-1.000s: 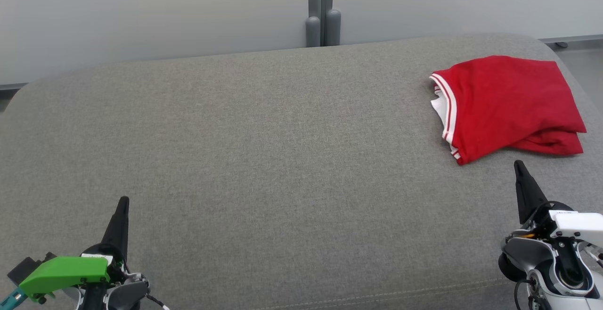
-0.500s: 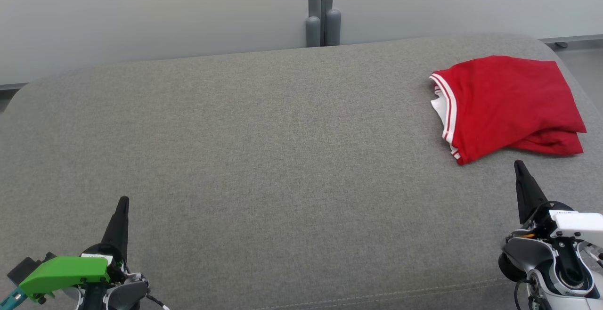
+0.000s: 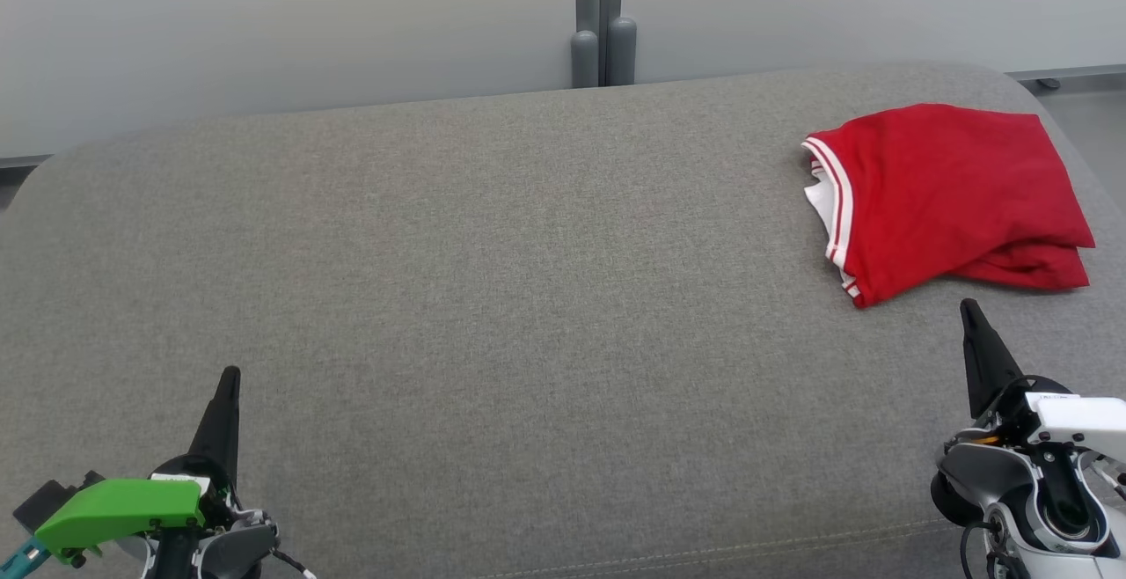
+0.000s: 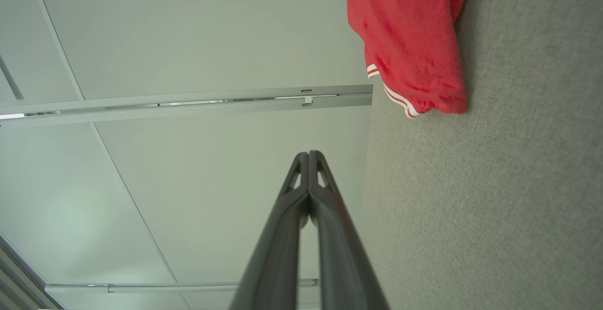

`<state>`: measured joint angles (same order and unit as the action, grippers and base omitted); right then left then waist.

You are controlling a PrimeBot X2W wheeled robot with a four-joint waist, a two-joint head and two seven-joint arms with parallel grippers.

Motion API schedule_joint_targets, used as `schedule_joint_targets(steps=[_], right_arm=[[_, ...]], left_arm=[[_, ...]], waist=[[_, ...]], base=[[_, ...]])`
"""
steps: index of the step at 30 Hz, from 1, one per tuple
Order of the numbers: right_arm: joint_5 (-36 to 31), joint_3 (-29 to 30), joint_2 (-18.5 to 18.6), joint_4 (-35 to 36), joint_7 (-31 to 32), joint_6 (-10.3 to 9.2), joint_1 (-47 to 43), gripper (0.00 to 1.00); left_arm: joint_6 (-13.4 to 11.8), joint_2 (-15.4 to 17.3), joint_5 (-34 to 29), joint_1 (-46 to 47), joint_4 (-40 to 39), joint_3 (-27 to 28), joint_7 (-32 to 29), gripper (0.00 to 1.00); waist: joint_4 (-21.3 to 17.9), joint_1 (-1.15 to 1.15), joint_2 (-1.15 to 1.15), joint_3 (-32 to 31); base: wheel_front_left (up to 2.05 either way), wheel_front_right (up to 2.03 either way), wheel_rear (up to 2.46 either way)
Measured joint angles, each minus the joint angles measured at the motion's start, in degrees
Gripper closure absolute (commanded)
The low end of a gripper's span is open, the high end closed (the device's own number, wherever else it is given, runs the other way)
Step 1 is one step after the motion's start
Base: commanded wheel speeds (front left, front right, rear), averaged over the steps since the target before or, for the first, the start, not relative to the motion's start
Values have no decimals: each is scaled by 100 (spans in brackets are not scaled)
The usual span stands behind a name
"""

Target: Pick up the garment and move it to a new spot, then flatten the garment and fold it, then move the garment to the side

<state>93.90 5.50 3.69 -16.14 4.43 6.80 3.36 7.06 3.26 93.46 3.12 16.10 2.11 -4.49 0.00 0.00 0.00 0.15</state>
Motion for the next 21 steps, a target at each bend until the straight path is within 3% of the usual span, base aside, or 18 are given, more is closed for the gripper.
schedule_joint_targets(steps=[21], right_arm=[[0,5,-7,2,15,1,0,100]], left_arm=[[0,-1,0,1,-8,11,0,100]], waist=[[0,0,0,1]], base=[[0,0,0]])
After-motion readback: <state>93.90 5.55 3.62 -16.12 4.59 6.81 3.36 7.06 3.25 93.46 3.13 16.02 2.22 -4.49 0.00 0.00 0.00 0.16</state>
